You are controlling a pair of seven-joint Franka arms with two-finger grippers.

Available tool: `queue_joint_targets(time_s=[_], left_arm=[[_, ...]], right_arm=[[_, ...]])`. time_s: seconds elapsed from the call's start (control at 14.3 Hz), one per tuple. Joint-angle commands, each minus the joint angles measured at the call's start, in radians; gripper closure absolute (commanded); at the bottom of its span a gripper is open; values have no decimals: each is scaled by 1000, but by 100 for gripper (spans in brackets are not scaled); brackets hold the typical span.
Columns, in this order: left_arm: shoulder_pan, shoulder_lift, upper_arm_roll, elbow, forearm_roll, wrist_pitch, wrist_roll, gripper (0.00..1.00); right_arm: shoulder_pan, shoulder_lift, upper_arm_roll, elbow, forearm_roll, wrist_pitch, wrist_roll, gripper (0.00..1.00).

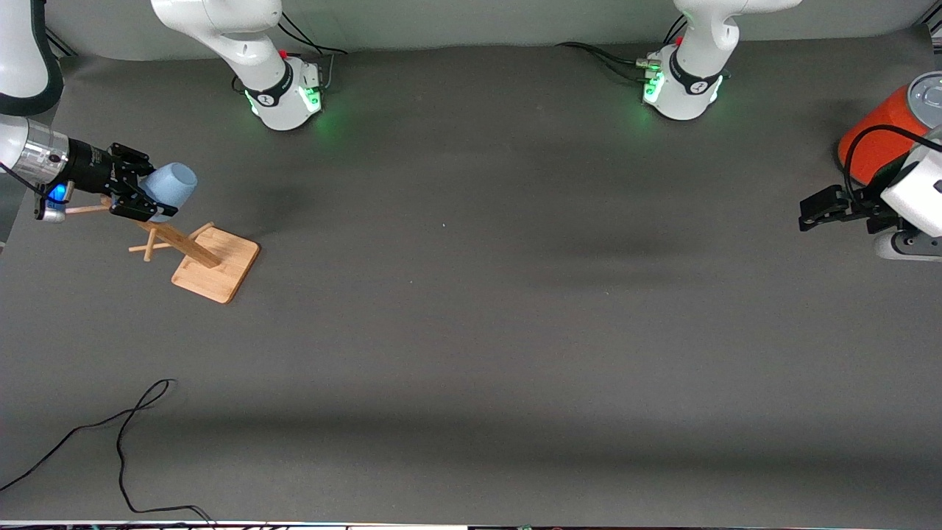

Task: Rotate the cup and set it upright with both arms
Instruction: 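Close the right gripper on the blue cup's base, then lift the blue cup off the stand peg with the right gripper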

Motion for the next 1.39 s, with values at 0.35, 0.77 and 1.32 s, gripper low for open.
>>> queue_joint_targets(time_s=[0.35, 0.77, 1.32], left_arm=[[-1, 1, 2, 5, -1, -7, 10, 0], [-1, 1, 2, 5, -1, -6, 10, 0], [-1, 4, 2, 5, -1, -6, 10, 0]], right_arm=[[7, -76, -1, 61, 58, -100, 0, 29], [8, -111, 94, 90, 165, -99, 84, 29], [8, -82, 506, 116, 275, 164, 489, 29]])
